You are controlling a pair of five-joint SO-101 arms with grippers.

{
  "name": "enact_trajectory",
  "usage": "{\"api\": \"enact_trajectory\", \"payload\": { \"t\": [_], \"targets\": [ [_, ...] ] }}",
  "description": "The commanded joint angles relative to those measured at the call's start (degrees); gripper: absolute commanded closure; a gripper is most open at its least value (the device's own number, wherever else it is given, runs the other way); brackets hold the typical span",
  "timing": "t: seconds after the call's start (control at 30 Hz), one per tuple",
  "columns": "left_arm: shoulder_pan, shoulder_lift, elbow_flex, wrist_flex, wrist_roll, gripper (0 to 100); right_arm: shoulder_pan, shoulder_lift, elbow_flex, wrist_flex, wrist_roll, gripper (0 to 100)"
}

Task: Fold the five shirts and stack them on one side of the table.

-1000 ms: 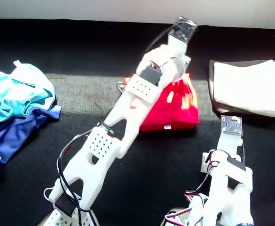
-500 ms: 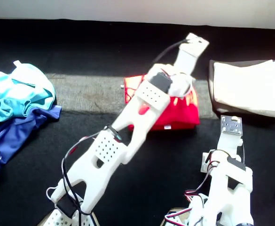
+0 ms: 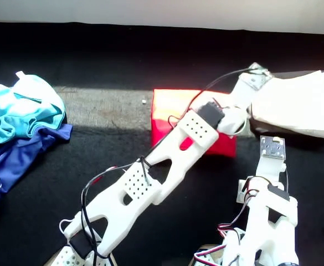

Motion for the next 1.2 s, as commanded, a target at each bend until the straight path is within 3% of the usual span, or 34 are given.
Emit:
{"api": "enact_trajectory", "payload": {
  "t": [0.0,0.27,0.4,0.6,0.9,1.17],
  "targets": [
    [-2.4,-5.1,-7.9,7.6,-0.4,99,0.5,0.0,1.2,-1.2,-0.4,99.2],
    [-10.9,-4.9,-10.0,29.5,-0.1,99,0.5,0.0,1.1,-1.2,-0.5,99.2],
    [-11.6,-4.3,-7.9,29.8,0.1,99,0.5,0.0,-1.9,1.9,-0.5,99.2],
    [-10.1,-5.5,-3.3,30.2,0.2,99,0.5,0.0,-17.2,19.2,-3.3,99.2],
    [-10.1,-25.3,36.2,29.0,4.2,99,-4.1,0.0,-34.8,32.4,-8.3,99.2],
    [-10.2,-34.6,65.7,10.7,4.4,99,-18.9,0.7,-36.1,29.7,-13.6,99.2]
  ]
}}
